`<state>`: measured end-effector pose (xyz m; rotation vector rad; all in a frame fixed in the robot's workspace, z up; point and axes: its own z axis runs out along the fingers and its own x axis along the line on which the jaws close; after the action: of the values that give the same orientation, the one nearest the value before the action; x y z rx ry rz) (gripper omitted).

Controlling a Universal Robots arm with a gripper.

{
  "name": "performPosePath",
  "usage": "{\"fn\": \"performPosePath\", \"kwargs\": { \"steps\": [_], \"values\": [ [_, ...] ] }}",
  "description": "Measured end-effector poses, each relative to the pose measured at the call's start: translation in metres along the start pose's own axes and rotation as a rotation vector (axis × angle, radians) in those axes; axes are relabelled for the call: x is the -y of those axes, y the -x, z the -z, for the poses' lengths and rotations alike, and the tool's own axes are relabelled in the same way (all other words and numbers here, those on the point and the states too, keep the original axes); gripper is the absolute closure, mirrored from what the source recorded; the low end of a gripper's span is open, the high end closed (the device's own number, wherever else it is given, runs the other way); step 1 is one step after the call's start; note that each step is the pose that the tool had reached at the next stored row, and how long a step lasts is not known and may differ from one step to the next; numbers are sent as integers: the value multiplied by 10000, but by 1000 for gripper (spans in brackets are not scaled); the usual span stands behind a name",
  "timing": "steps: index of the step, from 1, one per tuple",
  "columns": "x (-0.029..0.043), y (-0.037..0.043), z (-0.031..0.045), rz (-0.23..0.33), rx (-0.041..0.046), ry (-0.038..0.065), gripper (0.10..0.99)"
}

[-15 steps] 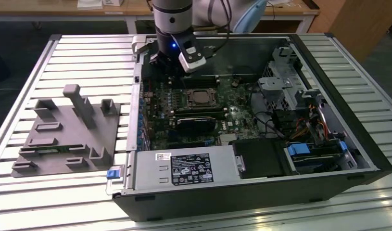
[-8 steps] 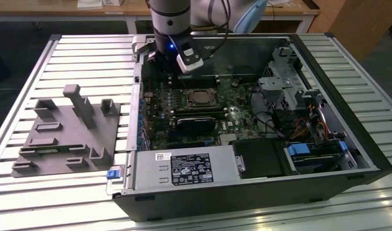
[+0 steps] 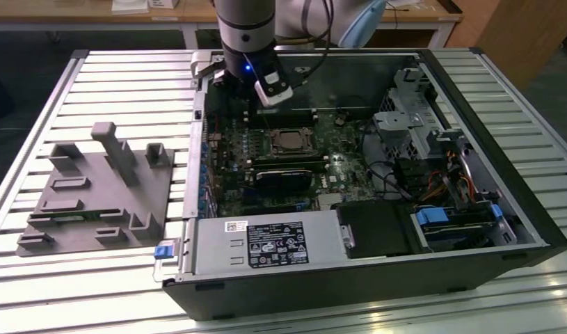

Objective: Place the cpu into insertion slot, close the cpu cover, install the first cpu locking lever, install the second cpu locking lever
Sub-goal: 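Install the first cpu locking lever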

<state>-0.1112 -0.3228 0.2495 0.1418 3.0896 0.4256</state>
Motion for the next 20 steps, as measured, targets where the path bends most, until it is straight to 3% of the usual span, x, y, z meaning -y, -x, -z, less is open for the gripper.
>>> {"fn": "performPosePath", "kwargs": {
  "steps": [1,7,10,14,20],
  "values": [
    [0,0,0,-2,-7,76,980],
    [0,5,-3,-1,-10,84,980],
    [-1,44,-9,-4,-15,83,980],
    [-9,148,-17,-10,-35,73,980],
    [-28,371,-26,-25,-83,5,980]
  ]
}}
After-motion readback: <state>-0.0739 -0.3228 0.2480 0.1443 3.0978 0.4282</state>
